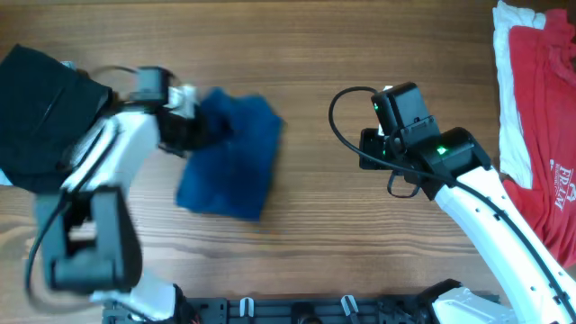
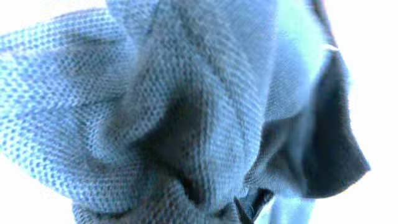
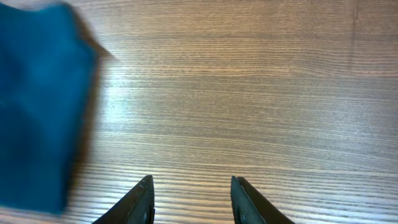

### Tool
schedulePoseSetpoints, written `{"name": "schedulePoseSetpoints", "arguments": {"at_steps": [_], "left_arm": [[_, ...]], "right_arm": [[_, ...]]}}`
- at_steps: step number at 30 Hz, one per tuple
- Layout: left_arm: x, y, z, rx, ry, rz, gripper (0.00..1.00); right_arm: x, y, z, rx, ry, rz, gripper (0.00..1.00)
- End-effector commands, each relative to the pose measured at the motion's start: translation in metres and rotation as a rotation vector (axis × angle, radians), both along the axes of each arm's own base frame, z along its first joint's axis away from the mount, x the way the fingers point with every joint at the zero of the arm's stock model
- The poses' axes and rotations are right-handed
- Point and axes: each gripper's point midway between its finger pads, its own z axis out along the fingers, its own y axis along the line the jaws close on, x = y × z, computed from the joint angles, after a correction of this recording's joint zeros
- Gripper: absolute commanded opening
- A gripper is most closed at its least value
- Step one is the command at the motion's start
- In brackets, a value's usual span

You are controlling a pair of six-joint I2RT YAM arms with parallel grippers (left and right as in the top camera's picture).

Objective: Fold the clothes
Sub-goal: 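Grasp the folded blue polo with the left gripper and lift it, then carry the polo left and place it on the black garment stack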

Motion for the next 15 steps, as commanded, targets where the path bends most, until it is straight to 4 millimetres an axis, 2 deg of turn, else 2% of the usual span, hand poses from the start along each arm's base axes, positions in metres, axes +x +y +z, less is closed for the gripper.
{"name": "schedulePoseSetpoints", "arguments": {"at_steps": [1,2,4,7,9,13,15], "left_arm": [[0.036,0.094,0.087,0.279,-0.312,0.27,0.04],[0.041,0.115,0.112,0.32,-0.399,0.332,0.04],[0.045,0.146,0.141,0.378,-0.497,0.423,0.04],[0.043,0.187,0.153,0.438,-0.539,0.529,0.04],[0.044,0.216,0.168,0.46,-0.604,0.601,0.04],[0.044,0.255,0.196,0.498,-0.719,0.692,0.04],[0.043,0.27,0.2,0.515,-0.744,0.721,0.04]], "right_arm": [[0.0,-0.004,0.002,-0.011,-0.005,-0.021,0.4],[-0.001,-0.004,0.002,-0.012,-0.002,-0.021,0.4],[-0.002,-0.004,0.001,-0.016,0.004,-0.02,0.4],[-0.003,-0.005,0.001,-0.016,0.006,-0.021,0.4],[-0.003,-0.005,0.001,-0.017,0.009,-0.021,0.4],[-0.003,-0.005,0.001,-0.016,0.009,-0.022,0.4],[-0.003,-0.005,0.001,-0.014,0.009,-0.027,0.4]]}}
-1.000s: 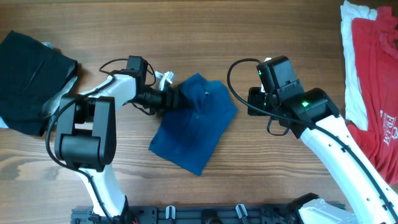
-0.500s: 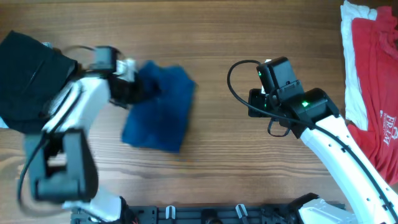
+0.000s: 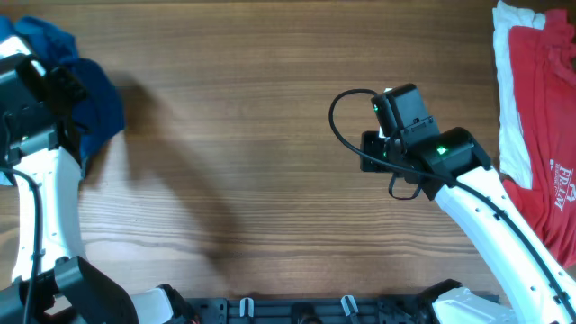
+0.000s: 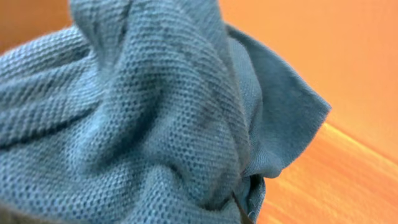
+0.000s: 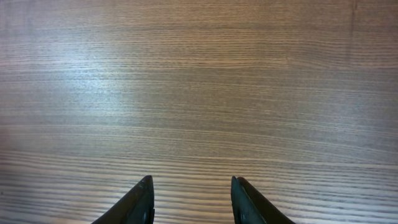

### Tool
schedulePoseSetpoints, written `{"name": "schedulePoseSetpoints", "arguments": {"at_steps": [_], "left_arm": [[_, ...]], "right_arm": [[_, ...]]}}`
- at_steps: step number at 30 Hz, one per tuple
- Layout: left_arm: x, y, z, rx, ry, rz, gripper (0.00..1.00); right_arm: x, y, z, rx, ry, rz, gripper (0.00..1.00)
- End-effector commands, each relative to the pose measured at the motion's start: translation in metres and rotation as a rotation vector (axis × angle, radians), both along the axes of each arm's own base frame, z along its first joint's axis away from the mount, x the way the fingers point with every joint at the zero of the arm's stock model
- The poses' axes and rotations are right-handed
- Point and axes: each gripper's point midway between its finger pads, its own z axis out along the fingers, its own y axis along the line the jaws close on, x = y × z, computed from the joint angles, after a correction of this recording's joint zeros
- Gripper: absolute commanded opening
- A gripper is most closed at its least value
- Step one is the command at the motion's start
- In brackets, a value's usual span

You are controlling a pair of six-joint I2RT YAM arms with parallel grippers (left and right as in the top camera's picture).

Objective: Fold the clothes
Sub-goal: 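Carry the polo left and place it on the black garment stack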

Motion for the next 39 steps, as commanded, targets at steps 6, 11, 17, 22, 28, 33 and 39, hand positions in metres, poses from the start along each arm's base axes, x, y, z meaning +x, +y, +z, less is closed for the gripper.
{"name": "schedulePoseSetpoints", "arguments": {"at_steps": [6,11,17,22,28,33,39], "left_arm": [[-0.001,0.064,-0.021,0.012,-0.019,0.13,0.04],[0.004,0.072,-0.03,-0.041,-0.05,0.069,0.04],[0.027,0.064,0.02,-0.006,-0.15,-0.046,0.04],[0.034,0.067,0.055,0.033,-0.211,-0.055,0.04],[0.038,0.074,0.048,0.038,-0.211,-0.043,0.04],[0.027,0.099,0.03,0.024,-0.178,0.015,0.04],[-0.003,0.124,-0.036,-0.102,-0.005,0.096,0.46]], "right_arm": [[0.002,-0.003,0.004,-0.005,-0.014,-0.026,0.41],[0.003,-0.002,0.004,-0.002,-0.019,-0.026,0.41],[0.003,-0.002,0.004,-0.004,-0.017,-0.026,0.42],[0.003,-0.002,0.004,-0.003,-0.019,-0.026,0.43],[0.003,-0.002,0.004,-0.002,-0.019,-0.026,0.45],[0.003,-0.002,0.004,-0.001,-0.021,-0.026,0.45],[0.004,-0.001,0.005,0.0,-0.024,-0.026,0.45]]}}
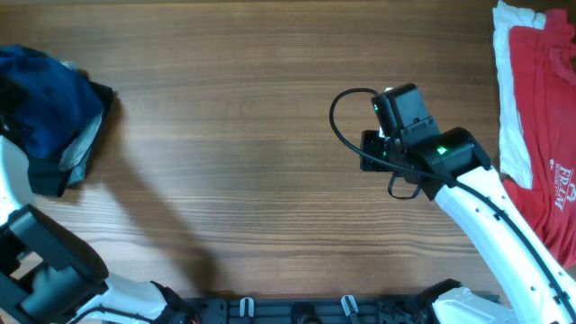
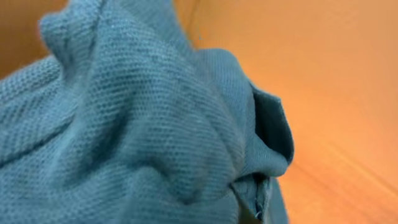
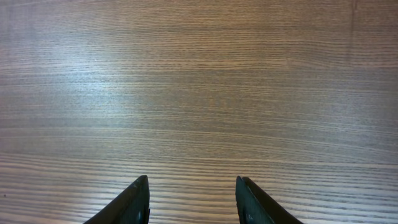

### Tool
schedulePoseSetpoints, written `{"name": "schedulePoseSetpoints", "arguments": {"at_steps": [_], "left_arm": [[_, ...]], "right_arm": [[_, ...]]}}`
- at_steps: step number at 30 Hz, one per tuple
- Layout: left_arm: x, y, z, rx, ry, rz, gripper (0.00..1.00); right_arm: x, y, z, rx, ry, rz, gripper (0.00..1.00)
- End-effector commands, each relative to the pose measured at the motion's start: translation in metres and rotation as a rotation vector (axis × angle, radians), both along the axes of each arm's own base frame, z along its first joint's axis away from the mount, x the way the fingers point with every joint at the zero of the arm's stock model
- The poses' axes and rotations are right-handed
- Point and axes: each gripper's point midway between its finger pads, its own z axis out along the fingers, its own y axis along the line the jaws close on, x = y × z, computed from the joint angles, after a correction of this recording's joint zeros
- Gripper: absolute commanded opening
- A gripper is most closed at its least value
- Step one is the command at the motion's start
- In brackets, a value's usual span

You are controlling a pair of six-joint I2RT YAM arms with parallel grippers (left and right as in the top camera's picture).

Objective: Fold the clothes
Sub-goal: 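Carry the polo left and place it on the black garment stack, then open the left gripper and release the polo on the stack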

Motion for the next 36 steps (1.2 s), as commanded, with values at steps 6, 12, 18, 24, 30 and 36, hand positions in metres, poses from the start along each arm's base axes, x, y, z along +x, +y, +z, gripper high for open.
{"name": "schedulePoseSetpoints", "arguments": {"at_steps": [6,12,18,24,30,36], "left_arm": [[-0.052,0.047,-0.025,-0.109,0.082,0.19,1.0],[-0.076,0.061,0.018,-0.186,-0.086,0.258,1.0],[-0.045,-0.015,0.1,-0.223,-0.314,-0.178,1.0],[-0.042,0.016,0.02,-0.334,-0.173,-0.038,0.52],[-0.044,0.079,-0.096,-0.347,-0.053,0.154,0.84],[-0.049,0.095,-0.133,-0.374,-0.055,0.165,1.0]], "right_arm": [[0.003,-0.002,0.004,-0.008,-0.021,-0.013,0.46],[0.003,-0.002,0.004,-0.012,-0.019,-0.009,0.47],[0.004,-0.002,-0.001,-0.018,-0.003,-0.009,0.47],[0.002,-0.002,-0.004,-0.024,0.01,-0.01,0.47],[-0.006,-0.006,-0.008,-0.04,0.046,-0.01,0.47],[-0.008,-0.007,-0.008,-0.041,0.054,-0.017,0.47]]}}
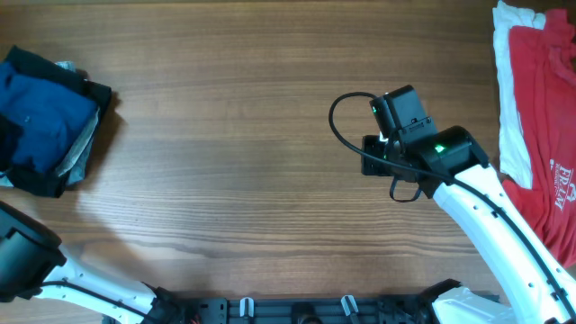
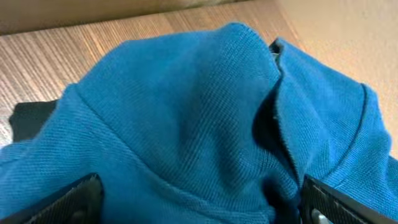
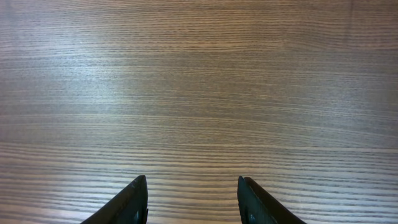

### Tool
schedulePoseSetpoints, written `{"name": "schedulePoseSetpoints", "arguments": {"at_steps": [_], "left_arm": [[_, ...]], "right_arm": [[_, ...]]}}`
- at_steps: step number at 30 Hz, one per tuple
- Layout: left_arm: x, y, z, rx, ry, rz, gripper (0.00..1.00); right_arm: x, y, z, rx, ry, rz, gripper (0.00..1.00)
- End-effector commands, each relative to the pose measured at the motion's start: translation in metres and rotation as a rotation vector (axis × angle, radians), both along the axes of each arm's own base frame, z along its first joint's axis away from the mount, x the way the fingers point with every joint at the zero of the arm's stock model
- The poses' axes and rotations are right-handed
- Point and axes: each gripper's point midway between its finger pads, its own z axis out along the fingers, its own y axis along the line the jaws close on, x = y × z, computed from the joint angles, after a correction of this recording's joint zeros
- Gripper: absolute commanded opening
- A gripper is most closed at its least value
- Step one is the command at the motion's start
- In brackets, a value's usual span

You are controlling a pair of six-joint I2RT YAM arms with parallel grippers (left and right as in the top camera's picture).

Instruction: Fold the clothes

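A folded blue shirt (image 1: pixel 40 121) lies on top of a stack of black and grey clothes (image 1: pixel 85 135) at the table's far left. In the left wrist view the same blue shirt (image 2: pixel 186 124) fills the frame. My left gripper (image 2: pixel 199 202) is open just over it, one finger at each lower corner and the cloth loose between them. My right gripper (image 1: pixel 373 155) hangs over bare wood right of centre, and the wrist view shows that gripper (image 3: pixel 193 202) open with nothing between its fingers. A red shirt (image 1: pixel 540 117) lies at the far right.
A white garment (image 1: pixel 508 81) lies under the red shirt along the right edge. The wooden table (image 1: pixel 243 171) runs between the two piles. A black rail (image 1: pixel 297 310) with clips runs along the front edge.
My left gripper was shut on the bunched blue shirt over the stack. Now it is open and the shirt rests flat on the stack. The right arm has stayed put.
My left gripper first held the blue shirt over the table left of centre. Then it had the shirt at the far left edge, then over the black and grey stack. Now the shirt lies on that stack, let go. My right gripper stayed open throughout.
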Motion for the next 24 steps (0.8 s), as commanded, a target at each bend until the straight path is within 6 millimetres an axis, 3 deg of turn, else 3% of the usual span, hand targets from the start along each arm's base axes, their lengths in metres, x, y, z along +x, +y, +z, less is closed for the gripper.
{"name": "schedulePoseSetpoints", "arguments": {"at_steps": [1,4,5,7,9,10,11,13,14,16,19,22,24], "left_arm": [[0.006,0.0,-0.002,-0.008,-0.042,-0.045,1.0],[0.023,-0.018,0.027,-0.008,-0.156,-0.172,1.0],[0.026,-0.022,0.046,0.019,-0.177,-0.187,1.0],[0.031,-0.031,0.084,0.079,-0.216,-0.209,1.0],[0.039,-0.05,0.133,0.155,-0.268,-0.246,1.0],[0.046,-0.073,0.172,0.212,-0.313,-0.289,1.0],[0.051,-0.093,0.191,0.232,-0.333,-0.323,1.0],[0.063,-0.14,0.218,0.238,-0.358,-0.407,1.0],[0.073,-0.177,0.226,0.243,-0.359,-0.484,1.0],[0.09,-0.25,0.221,0.205,-0.313,-0.617,1.0],[0.099,-0.355,0.18,0.142,-0.157,-0.818,1.0],[0.081,-0.439,0.13,0.222,0.107,-0.931,1.0],[0.058,-0.473,0.108,0.28,0.246,-0.997,1.0]], "right_arm": [[0.002,-0.002,0.0,-0.015,-0.002,-0.016,0.47],[0.002,-0.002,0.0,-0.015,-0.002,-0.016,0.47],[0.002,-0.002,0.0,-0.015,-0.003,-0.016,0.47],[0.004,-0.001,0.001,-0.001,-0.007,-0.032,0.64],[0.007,0.004,0.002,0.022,-0.021,-0.025,0.72],[0.01,0.009,0.004,0.047,-0.031,-0.018,0.75],[0.012,0.012,0.005,0.063,-0.037,-0.012,0.8],[0.018,0.018,0.009,0.092,-0.067,-0.005,0.9],[0.023,0.02,0.012,0.102,-0.089,-0.005,0.94],[0.032,0.024,0.017,0.119,-0.127,-0.003,0.99],[0.045,0.03,0.02,0.137,-0.171,0.001,0.99],[0.057,0.037,0.012,0.158,-0.172,0.032,1.0],[0.067,0.033,0.005,0.194,-0.153,0.03,0.99]]}}
